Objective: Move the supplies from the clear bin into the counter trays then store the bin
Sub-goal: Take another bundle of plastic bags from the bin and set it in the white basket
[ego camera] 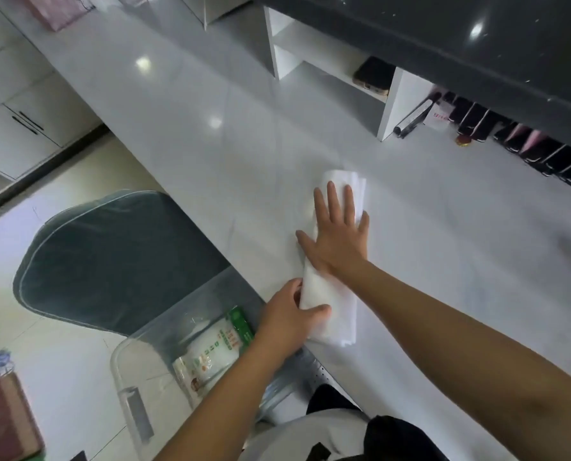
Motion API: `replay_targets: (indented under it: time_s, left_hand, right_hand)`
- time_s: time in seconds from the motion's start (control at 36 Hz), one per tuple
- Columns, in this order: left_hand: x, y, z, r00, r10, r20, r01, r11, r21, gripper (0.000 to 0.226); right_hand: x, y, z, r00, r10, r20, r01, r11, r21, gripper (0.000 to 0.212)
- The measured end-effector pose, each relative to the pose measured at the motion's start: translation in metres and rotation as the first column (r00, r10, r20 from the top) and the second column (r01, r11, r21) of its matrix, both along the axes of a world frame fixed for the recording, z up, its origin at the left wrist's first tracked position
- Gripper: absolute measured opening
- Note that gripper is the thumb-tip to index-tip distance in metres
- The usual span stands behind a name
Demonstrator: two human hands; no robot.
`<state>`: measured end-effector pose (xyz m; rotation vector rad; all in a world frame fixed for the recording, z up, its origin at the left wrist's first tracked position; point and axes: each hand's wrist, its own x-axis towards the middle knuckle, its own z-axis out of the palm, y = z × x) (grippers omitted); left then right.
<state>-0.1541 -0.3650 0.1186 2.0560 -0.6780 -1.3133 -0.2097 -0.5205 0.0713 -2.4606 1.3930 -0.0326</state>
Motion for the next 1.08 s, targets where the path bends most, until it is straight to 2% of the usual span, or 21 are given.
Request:
replay_targets:
  time_s: [0.08, 0.14, 0.19, 0.25, 0.36, 0.47, 0.5, 0.56, 0.69, 0.81, 0.92, 1.08]
  left_hand:
    - [-0.002, -0.012, 0.006, 0.997, -0.045, 0.059, 0.042, 0.997, 0.061, 0.042]
    - [-0.001, -0.017, 0.009, 0.996, -0.068, 0.063, 0.064, 0.996, 0.063, 0.042]
    - [0.001, -0.019, 0.012, 0.998, -0.063, 0.019, 0.062, 0.997, 0.037, 0.035]
    - [0.006, -0.023, 0.015, 0.997, -0.024, -0.075, 0.025, 1.000, 0.014, 0.022]
    - [0.017, -0.033, 0.018, 0.955, 0.063, -0.289, -0.049, 0.997, 0.056, 0.022]
    - [0.026, -0.039, 0.018, 0.923, 0.000, -0.386, 0.024, 0.998, 0.056, 0.022]
    - [0.027, -0.038, 0.018, 0.914, -0.026, -0.406, 0.052, 0.997, 0.052, 0.025]
    - [0.029, -0.033, 0.019, 0.898, -0.068, -0.435, 0.093, 0.995, 0.036, 0.030]
    - [0.033, 0.003, 0.015, 0.838, -0.109, -0.534, 0.127, 0.992, -0.002, 0.050]
    - [0.030, 0.037, 0.007, 0.761, -0.091, -0.642, 0.095, 0.995, -0.028, 0.043]
    - [0.029, 0.066, -0.001, 0.744, -0.076, -0.663, 0.080, 0.996, -0.025, 0.055]
    - [0.017, 0.103, 0.004, 0.663, -0.278, -0.695, 0.251, 0.957, -0.144, 0.059]
  right_hand:
    - [-0.003, -0.003, 0.001, 0.998, 0.007, 0.058, -0.010, 0.999, 0.052, 0.081]
    - [-0.010, -0.004, 0.005, 0.979, -0.027, 0.202, 0.003, 0.993, 0.119, 0.074]
    - [-0.025, 0.000, 0.011, 0.887, -0.185, 0.423, 0.075, 0.962, 0.263, 0.068]
    - [-0.044, 0.012, 0.016, 0.753, -0.385, 0.533, 0.166, 0.896, 0.412, 0.070]
    - [-0.072, 0.046, 0.024, 0.598, -0.629, 0.497, 0.272, 0.742, 0.612, 0.077]
    - [-0.084, 0.060, 0.035, 0.350, -0.863, 0.364, 0.172, 0.441, 0.881, 0.079]
    - [-0.087, 0.061, 0.037, 0.305, -0.897, 0.319, 0.121, 0.369, 0.921, 0.078]
    - [-0.092, 0.068, 0.044, 0.284, -0.925, 0.254, 0.057, 0.280, 0.958, 0.074]
    - [-0.110, 0.106, 0.059, 0.263, -0.935, 0.240, -0.048, 0.235, 0.971, 0.063]
    - [-0.118, 0.152, 0.062, 0.278, -0.929, 0.245, -0.086, 0.230, 0.969, 0.056]
    - [-0.123, 0.198, 0.065, 0.245, -0.937, 0.249, -0.123, 0.225, 0.967, 0.051]
    - [-0.141, 0.262, 0.075, 0.206, -0.938, 0.278, -0.078, 0.267, 0.960, 0.050]
